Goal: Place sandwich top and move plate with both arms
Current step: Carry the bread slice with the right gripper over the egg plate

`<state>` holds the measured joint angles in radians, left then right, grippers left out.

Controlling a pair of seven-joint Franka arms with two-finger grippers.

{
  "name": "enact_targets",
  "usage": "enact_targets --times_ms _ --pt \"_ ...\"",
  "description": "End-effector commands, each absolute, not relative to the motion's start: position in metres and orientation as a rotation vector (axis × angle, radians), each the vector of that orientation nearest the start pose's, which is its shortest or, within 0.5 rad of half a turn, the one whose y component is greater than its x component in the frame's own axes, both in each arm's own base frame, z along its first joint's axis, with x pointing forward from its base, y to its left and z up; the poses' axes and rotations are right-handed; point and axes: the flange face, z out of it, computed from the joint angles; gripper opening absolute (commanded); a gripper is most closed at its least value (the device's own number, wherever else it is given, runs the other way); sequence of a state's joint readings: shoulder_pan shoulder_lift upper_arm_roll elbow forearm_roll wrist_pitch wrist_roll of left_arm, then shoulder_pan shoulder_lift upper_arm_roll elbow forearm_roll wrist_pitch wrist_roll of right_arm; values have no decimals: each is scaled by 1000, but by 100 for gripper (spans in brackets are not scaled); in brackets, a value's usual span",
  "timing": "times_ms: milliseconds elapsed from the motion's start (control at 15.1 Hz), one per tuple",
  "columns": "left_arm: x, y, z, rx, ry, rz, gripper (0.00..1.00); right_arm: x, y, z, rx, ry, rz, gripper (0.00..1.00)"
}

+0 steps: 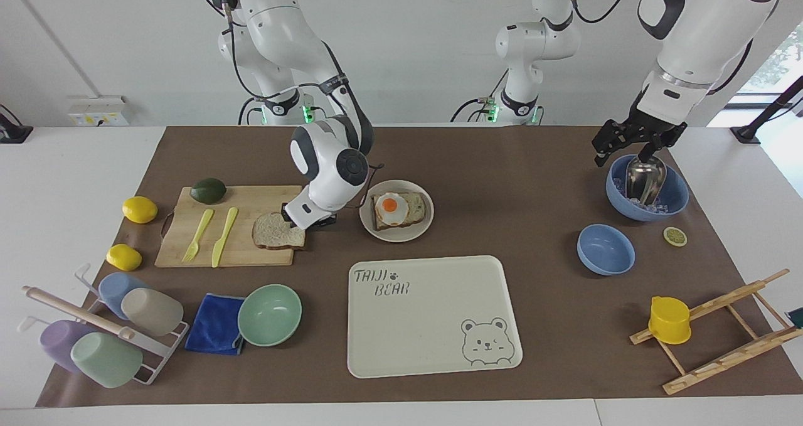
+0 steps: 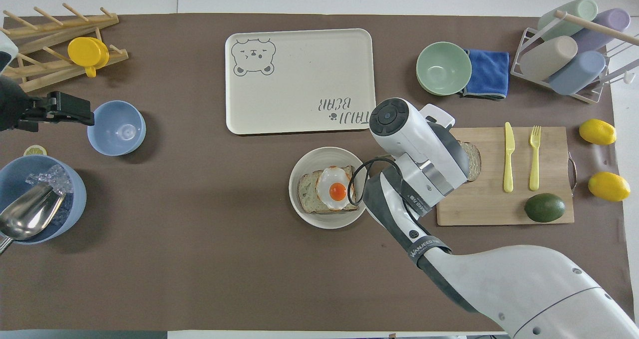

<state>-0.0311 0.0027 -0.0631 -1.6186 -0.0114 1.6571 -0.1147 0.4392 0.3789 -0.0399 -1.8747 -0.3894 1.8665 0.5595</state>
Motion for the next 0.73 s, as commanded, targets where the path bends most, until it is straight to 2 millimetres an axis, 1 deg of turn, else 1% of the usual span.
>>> enact_targets --times_ms 0,132,199,265,331,397,463,530,596,662 --pt "555 -53 606 -3145 -41 -53 100 558 192 299 -3636 -96 328 0" --pt "555 -53 606 -3145 -41 -53 100 570 199 321 -3625 -220 342 0" --pt "555 -53 606 -3145 -41 -53 100 574 207 332 -3612 -272 355 0" --pt "555 -53 606 -3145 -41 -53 100 575 217 339 -3609 -274 368 0" --pt "555 -52 606 -3145 -41 -50 100 570 245 348 -3593 -314 381 0" --pt "555 -52 606 -3145 -41 -50 100 569 264 363 -3580 -318 396 0" --pt "555 -52 606 -3145 -41 -50 100 564 291 376 -3573 -332 417 0" --pt "555 -52 607 -3145 -44 -50 100 553 323 386 -3565 -361 410 0" --pt "554 -52 606 -3145 -44 -43 100 543 350 394 -3560 -386 376 0" --pt "554 -52 605 -3144 -46 -34 100 532 368 394 -3552 -392 358 0"
